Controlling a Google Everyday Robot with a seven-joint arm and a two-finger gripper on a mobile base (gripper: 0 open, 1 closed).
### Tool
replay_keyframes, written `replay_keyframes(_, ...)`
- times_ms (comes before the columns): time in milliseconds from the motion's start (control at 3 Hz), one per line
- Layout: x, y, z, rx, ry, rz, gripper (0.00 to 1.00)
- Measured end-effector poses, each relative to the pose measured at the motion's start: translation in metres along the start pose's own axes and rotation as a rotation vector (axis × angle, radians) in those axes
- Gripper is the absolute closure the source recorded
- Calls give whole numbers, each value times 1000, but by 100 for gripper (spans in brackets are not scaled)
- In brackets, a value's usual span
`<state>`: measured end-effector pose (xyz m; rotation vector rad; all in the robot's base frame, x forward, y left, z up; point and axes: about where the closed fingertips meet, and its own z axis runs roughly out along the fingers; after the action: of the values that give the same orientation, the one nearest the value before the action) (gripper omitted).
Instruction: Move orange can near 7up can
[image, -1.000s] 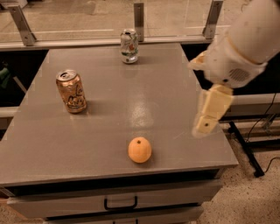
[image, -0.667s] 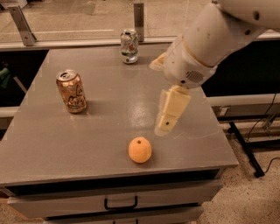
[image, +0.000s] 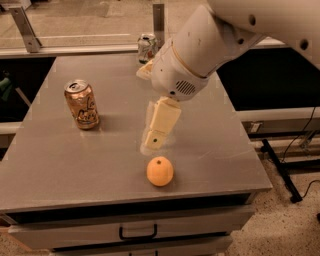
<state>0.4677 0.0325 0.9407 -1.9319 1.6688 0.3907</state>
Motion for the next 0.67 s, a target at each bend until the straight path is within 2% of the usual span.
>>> replay_keyframes(333,-19,-12,18,16,-67,-33,0)
replay_keyframes(667,-45,-44,50,55,-194,-66,0)
